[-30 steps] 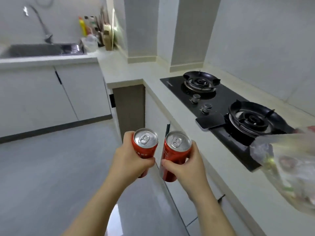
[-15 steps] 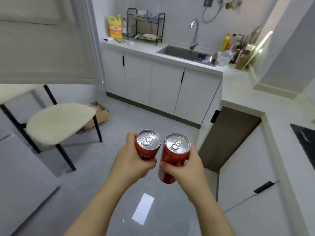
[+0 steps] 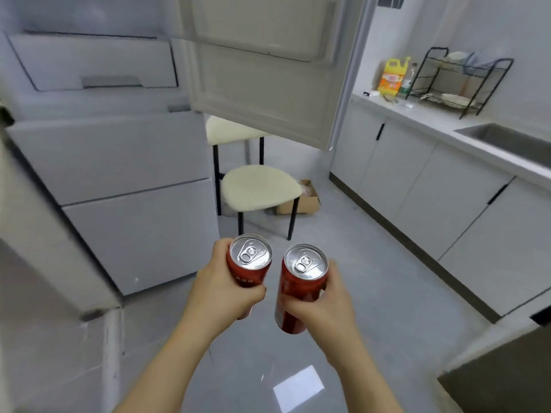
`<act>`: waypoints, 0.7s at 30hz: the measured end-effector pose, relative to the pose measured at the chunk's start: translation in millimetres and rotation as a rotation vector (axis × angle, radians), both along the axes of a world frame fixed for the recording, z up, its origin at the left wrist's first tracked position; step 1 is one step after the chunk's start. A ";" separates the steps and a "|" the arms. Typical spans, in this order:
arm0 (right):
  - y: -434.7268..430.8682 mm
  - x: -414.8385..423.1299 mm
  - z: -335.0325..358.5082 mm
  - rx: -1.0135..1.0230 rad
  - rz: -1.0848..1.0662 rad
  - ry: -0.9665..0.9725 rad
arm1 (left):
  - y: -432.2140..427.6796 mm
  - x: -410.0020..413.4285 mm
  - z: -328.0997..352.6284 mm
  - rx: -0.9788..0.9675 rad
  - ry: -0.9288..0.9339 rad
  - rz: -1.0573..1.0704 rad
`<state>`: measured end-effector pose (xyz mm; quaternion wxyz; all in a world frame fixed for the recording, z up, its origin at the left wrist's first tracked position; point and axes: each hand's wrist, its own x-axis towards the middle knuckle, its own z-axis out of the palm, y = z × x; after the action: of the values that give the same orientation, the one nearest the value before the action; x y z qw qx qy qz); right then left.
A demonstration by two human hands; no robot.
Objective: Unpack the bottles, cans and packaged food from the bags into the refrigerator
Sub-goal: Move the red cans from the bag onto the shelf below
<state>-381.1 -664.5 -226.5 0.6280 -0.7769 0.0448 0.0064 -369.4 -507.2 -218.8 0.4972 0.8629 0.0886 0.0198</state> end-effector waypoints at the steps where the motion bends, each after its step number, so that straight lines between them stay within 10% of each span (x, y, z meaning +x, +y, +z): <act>1: 5.3 0.9 -0.8 0.004 0.028 -0.001 | 5.4 -4.4 -0.7 -0.005 0.002 0.038; 21: 159.4 100.1 31.7 0.010 0.362 -0.088 | 154.2 36.1 26.1 -0.029 -0.109 0.415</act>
<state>-281.0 -505.1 -194.8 0.6219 -0.7686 -0.1234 0.0857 -333.3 -353.0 -192.6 0.4988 0.8165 0.2377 0.1673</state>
